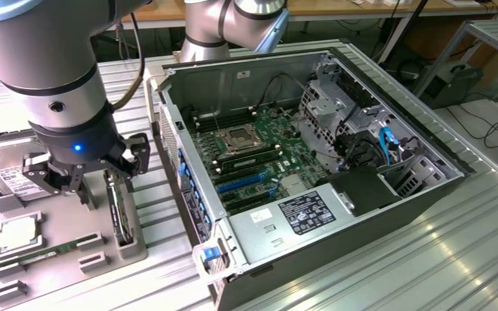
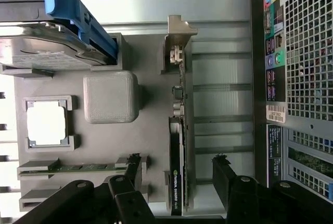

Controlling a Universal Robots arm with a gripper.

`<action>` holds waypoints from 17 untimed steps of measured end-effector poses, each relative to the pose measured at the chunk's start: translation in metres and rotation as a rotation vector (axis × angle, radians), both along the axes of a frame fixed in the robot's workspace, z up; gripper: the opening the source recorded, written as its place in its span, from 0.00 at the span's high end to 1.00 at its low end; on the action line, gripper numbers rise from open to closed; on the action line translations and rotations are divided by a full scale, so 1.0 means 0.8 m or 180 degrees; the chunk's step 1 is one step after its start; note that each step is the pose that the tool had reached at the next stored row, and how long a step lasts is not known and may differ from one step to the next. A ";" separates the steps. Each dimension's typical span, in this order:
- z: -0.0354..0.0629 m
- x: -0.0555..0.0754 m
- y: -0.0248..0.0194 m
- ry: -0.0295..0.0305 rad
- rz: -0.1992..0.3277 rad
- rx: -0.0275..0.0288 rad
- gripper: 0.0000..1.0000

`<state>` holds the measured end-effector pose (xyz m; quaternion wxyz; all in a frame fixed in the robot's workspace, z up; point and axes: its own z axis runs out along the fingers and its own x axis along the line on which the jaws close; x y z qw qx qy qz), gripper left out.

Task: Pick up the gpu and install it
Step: 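Pick up the gpu and move the gpu toward the slot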

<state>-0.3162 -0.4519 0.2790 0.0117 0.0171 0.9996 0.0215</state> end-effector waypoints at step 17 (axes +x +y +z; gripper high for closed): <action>-0.009 0.003 0.0000 0.0082 0.0000 0.0000 0.34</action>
